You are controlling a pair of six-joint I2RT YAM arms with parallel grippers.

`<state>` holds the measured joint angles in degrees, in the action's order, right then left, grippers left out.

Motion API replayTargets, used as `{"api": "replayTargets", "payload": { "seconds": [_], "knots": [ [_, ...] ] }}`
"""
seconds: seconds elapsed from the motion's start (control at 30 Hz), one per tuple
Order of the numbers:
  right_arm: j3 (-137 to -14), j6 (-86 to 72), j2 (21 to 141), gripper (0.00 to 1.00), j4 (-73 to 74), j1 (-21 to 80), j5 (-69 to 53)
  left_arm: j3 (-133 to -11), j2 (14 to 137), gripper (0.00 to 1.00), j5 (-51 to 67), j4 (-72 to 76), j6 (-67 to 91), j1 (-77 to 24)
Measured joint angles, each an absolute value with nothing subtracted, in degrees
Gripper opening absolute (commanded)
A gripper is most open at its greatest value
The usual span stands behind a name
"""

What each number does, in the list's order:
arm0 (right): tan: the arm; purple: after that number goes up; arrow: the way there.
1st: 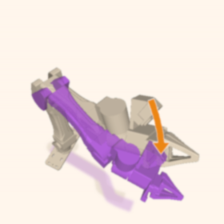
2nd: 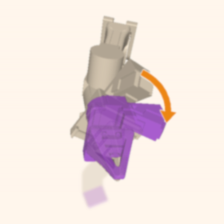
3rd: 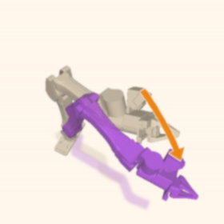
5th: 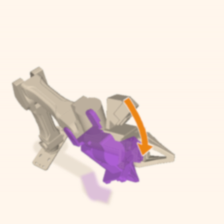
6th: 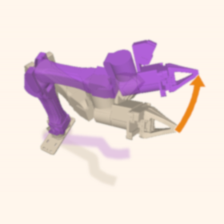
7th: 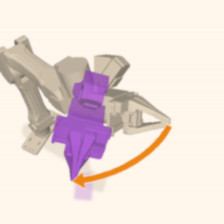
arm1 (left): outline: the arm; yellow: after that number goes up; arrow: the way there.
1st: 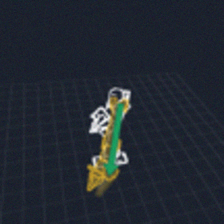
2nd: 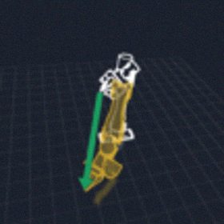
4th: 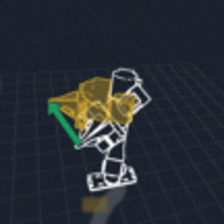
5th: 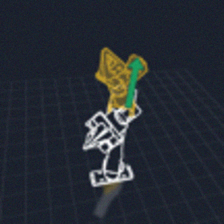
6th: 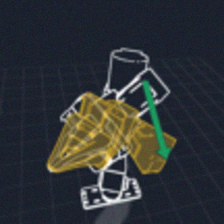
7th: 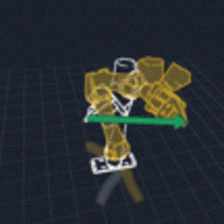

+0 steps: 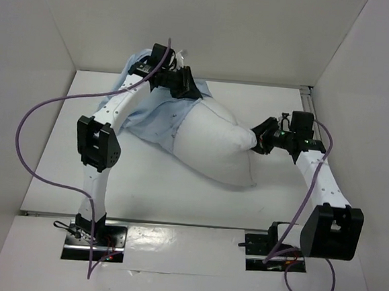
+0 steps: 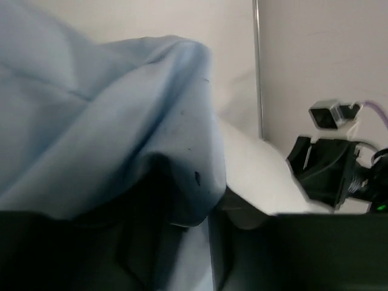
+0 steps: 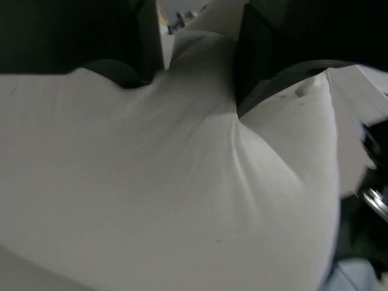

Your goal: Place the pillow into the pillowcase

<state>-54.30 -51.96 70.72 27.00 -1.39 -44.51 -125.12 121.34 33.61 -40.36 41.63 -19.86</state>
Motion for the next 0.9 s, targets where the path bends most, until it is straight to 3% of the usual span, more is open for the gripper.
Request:
{"api": "replayTargets", "payload": {
  "seconds": [0.07,0.23,0.37,0.47,0.53,0.57,0.6,0.77,0.9],
  "knots": [
    [-53.84,-54.52,73.23,0.76,22.41,-3.9,-43.53,-123.37,121.27,0.73,32.03,-37.98,40.05,-20.16],
    [-60.6,-52.88,77.01,0.82,18.83,-7.79,-30.26,-124.22,115.13,0.81,22.0,-34.85,34.44,-23.16],
    [-66.17,-48.77,77.78,0.92,19.31,-9.06,-21.08,-124.62,107.11,0.93,15.92,-34.17,31.4,-24.4],
    [-71.88,-44.77,79.13,1.0,21.08,-9.15,-16.86,-130.89,105.75,0.94,12.47,-34.39,29.76,-24.18],
    [-74.17,-41.71,78.91,1.0,21.69,-9.15,-14.22,-133.03,105.51,0.86,10.26,-34.24,28.47,-24.1],
    [-74.72,-40.23,78.35,1.0,22.22,-9.15,-12.84,-132.77,105.03,0.77,9.13,-34.37,28.25,-24.05],
    [-74.78,-38.96,77.62,1.0,22.79,-9.15,-11.4,-131.72,104.55,0.76,7.92,-34.54,27.66,-24.05],
    [-69.84,-35.44,71.94,1.0,24.01,-9.15,-6.79,-121.97,103.02,0.86,0.32,-36.8,24.1,-25.76],
    [-66.54,-33.36,73.43,1.0,24.12,-9.15,-7.84,-121.69,108.42,0.88,-4.58,-41.17,23.16,-28.27]
  ]
}}
